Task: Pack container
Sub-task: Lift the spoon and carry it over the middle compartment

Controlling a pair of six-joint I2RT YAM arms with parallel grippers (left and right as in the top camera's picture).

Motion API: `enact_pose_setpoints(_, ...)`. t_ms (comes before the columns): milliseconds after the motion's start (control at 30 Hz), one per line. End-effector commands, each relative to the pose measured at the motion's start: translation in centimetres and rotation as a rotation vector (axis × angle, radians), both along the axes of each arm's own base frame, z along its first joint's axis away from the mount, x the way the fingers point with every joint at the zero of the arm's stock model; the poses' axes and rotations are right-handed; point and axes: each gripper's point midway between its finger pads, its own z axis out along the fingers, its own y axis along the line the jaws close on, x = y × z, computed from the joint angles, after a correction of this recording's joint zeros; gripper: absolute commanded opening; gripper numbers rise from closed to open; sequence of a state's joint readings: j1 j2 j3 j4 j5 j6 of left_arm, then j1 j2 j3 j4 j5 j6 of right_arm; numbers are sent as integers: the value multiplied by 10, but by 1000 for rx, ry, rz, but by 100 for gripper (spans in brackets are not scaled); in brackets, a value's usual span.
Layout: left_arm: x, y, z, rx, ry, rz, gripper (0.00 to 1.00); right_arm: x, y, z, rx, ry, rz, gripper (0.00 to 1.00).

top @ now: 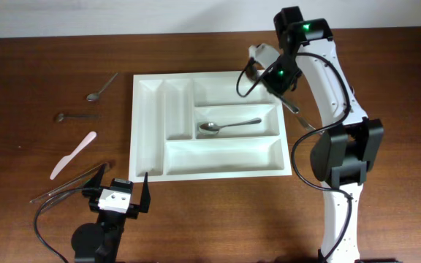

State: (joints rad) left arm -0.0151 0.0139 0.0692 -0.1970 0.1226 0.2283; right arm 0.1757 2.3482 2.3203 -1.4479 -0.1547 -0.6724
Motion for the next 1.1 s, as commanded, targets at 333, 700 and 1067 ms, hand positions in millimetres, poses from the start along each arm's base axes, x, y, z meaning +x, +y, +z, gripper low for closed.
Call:
enact_pose_setpoints(333,0,-1,-2,1,-2,-5,99,-55,78,44,289,-7,497,4)
enact_pose_setpoints(700,0,-1,-2,1,-2,-4,99,-82,97,18,304,37,702,4)
enact_pose_setpoints(1067,0,-1,-2,1,-2,-4,99,-77,100,-22,312,11,748,4)
